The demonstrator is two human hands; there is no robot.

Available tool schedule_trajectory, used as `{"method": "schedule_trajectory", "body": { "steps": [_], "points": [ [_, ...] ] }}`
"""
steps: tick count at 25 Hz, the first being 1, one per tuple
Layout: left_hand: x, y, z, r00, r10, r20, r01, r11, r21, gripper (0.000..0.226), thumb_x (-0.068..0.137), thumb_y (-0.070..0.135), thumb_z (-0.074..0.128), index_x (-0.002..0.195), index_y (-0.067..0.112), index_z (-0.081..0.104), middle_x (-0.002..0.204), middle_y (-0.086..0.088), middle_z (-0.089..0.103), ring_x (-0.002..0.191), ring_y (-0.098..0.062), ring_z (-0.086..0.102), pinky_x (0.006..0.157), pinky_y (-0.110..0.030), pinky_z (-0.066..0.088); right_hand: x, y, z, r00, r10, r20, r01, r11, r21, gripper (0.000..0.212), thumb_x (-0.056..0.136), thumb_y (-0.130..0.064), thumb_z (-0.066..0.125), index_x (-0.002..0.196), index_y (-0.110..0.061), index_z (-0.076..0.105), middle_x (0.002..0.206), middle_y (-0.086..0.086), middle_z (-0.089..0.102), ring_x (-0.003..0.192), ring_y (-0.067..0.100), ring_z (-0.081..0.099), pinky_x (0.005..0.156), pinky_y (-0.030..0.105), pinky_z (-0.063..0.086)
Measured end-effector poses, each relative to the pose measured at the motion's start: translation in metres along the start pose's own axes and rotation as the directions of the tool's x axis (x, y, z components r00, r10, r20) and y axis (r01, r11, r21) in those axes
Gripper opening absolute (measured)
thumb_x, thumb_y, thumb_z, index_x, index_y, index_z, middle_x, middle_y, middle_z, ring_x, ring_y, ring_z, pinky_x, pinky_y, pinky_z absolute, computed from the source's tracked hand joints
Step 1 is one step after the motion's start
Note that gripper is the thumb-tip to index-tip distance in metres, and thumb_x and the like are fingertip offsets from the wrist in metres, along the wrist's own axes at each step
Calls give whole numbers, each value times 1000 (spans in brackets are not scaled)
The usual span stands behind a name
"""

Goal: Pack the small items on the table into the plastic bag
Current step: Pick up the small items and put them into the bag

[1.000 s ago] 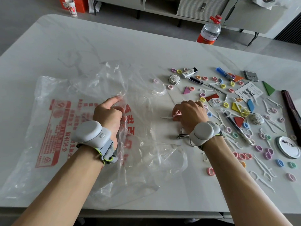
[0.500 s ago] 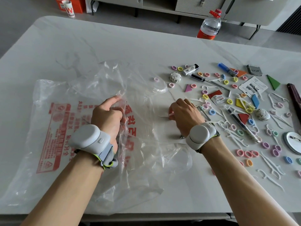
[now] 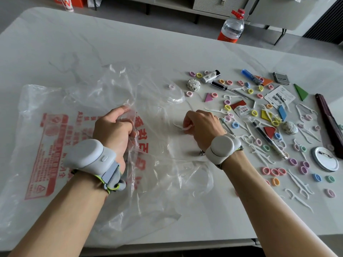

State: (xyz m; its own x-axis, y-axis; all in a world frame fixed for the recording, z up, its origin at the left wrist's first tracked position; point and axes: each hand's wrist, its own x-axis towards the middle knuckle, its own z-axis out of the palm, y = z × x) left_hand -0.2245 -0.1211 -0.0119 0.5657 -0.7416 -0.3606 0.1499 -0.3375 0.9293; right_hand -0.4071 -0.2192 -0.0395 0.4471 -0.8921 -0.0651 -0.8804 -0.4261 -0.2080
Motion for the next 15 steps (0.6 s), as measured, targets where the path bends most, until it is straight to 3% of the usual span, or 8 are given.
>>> {"method": "schedule_trajectory", "body": {
  "steps": [4,7,9,12,15],
  "points": [
    [-2,4,-2,1000,-19,0,19,1000,-22,62,75,-11,39,120,26,64,41,9,50,45,-15,47,38,-17,34,-2,-5,-7,997,72,-19,-67,977,203,18,79,1,61,83,-15,68,77,-5,60,79,17,60,62,17,34],
    [-1,4,-2,999,-33,7,34,998,-50,60,76,-11,40,119,23,64,41,8,52,37,-11,44,37,-15,33,-8,-28,-17,989,143,-39,-107,872,477,13,77,-3,64,79,-14,71,65,-4,67,64,8,62,56,10,42],
    [-1,4,-3,1000,-19,-8,18,998,-59,60,74,-10,42,117,23,65,44,7,56,38,-12,44,41,-18,35,-11,-54,-10,991,134,10,-112,781,614,9,78,-7,69,76,-15,70,61,-5,67,57,5,62,60,10,47],
    [1,5,-7,998,22,-66,-26,998,-53,58,69,-8,42,110,24,69,47,11,59,43,-12,46,51,-22,40,-11,-84,7,977,79,199,-206,603,771,14,79,-3,71,91,-10,72,79,3,70,73,16,68,78,30,58],
    [2,8,-12,996,24,-91,-32,996,-85,57,71,-9,41,108,24,68,44,12,55,38,-7,45,44,-16,39,-9,-93,8,935,-125,331,-248,435,865,36,81,15,58,114,1,64,99,15,67,82,14,62,80,20,54]
  ]
}}
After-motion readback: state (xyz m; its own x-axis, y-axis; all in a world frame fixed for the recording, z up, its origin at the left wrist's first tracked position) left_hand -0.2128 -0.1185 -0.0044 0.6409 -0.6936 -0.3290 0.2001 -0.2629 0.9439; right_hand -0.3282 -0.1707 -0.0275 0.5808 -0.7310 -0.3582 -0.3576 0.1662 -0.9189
